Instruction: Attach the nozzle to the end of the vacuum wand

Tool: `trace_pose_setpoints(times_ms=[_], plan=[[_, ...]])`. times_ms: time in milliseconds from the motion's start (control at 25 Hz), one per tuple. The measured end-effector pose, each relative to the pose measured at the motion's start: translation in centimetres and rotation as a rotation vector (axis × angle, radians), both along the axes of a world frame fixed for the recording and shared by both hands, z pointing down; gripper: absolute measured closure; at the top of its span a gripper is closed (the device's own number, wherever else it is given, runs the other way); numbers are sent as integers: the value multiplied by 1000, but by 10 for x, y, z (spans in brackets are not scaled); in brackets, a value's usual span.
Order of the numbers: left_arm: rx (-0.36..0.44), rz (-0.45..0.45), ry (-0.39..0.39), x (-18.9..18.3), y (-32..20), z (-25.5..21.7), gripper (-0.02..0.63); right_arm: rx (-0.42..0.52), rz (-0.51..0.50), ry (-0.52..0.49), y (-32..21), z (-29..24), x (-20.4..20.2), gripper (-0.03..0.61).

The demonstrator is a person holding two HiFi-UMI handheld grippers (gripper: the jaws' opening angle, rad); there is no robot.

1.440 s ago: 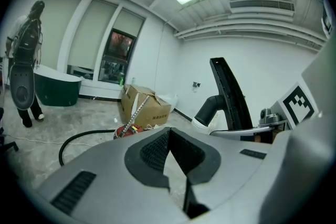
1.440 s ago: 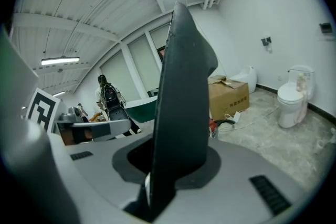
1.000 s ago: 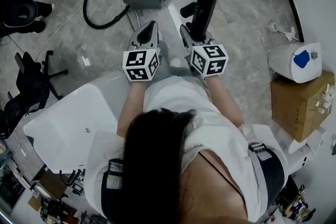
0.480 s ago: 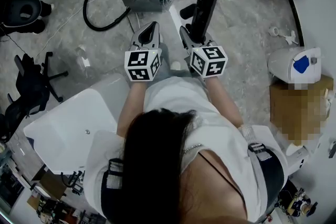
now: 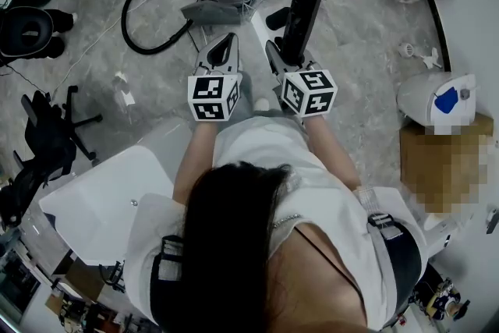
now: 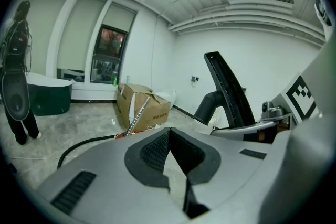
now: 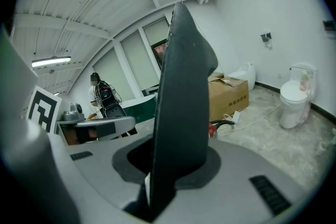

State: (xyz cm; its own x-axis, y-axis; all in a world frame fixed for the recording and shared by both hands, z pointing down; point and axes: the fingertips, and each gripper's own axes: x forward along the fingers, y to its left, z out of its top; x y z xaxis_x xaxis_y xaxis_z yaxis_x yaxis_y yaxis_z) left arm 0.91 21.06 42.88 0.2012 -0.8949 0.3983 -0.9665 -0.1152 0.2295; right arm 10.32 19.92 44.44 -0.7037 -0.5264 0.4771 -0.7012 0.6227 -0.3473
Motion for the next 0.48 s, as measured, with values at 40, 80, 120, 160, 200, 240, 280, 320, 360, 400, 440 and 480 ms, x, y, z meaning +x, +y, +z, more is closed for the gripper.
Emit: trace_pose_setpoints(times_ms=[40, 80, 120, 160, 200, 240, 280, 320, 360, 400, 440, 480], plan=[[0, 4, -6, -1, -4, 0, 611, 0, 0, 2, -3, 0, -2, 489], [1, 8, -10, -3, -8, 0, 611, 1, 0, 4, -7, 1, -3, 489], [2, 11, -13, -4, -12, 0, 611, 1, 0, 5, -10, 1, -5, 489], [1, 14, -15, -6, -16, 1, 612, 1, 1, 7, -13, 1, -7, 489], [1, 17, -16, -7, -20, 1, 611, 1, 2, 8, -17, 1, -8, 489], [1, 20, -17, -8, -24, 1, 611, 1, 3, 9, -21, 1, -10, 489], [0, 22, -18, -10, -28, 1, 611, 0, 4, 10, -24, 1, -12, 489], [0, 25, -20, -11, -32, 1, 611, -1, 6, 11, -28, 2, -14, 489], [0, 28, -22, -13, -35, 1, 611, -3, 7, 12, -31, 2, -16, 489], [0, 31, -24, -16, -38, 1, 611, -5, 8, 13, -34, 2, -18, 489], [-1, 34, -27, -19, -41, 1, 611, -6, 8, 14, -36, 3, -22, 489], [-2, 36, -29, -22, -43, 2, 611, -7, 8, 16, -39, 3, -25, 489]])
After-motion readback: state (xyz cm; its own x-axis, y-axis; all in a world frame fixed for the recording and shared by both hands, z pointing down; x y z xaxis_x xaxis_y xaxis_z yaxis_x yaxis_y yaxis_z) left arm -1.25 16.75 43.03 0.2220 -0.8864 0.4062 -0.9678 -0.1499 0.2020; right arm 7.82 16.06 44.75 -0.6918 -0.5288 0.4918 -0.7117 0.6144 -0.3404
